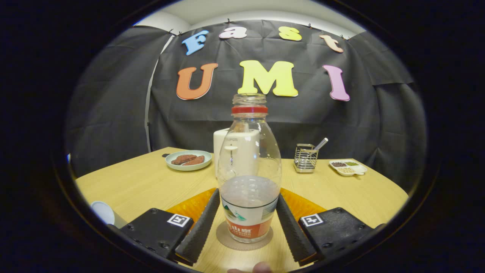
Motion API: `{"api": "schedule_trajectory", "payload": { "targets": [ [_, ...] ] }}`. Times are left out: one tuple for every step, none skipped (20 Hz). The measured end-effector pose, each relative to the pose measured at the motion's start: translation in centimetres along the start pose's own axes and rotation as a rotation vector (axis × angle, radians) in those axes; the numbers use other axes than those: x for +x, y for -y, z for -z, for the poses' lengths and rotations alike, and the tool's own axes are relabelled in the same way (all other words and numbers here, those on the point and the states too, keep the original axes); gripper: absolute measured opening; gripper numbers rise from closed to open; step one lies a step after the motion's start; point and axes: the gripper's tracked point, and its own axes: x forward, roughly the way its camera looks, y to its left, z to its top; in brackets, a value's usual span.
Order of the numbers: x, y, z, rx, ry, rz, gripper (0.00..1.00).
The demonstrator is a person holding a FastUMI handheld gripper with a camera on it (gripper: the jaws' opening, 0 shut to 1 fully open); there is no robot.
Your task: Take the bottle from table, then pour the juice into the cup, finally place the bottle on the coaster
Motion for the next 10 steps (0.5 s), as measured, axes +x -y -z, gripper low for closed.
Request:
{"api": "schedule_trajectory", "payload": {
  "targets": [
    [0.0, 0.1, -0.1, -0.001, 0.0, 0.003, 0.93],
    [-0.1, 0.1, -0.2, -0.004, 0.001, 0.007, 0.95],
    [-0.2, 0.1, -0.3, -0.006, 0.003, 0.012, 0.97],
    [-0.3, 0.2, -0.5, -0.007, 0.005, 0.018, 0.98],
    [-0.6, 0.3, -0.9, -0.009, 0.011, 0.023, 1.0],
    [-1.0, 0.2, -1.5, -0.01, 0.024, 0.026, 1.0],
    [-1.5, 0.2, -2.2, -0.013, 0.038, 0.027, 1.0],
    [-2.1, 0.2, -3.1, -0.012, 0.053, 0.026, 1.0],
    [-2.7, 0.3, -4.0, -0.002, 0.069, 0.023, 1.0],
    [-3.5, 0.5, -5.2, 0.006, 0.086, 0.026, 1.0]
  ]
}}
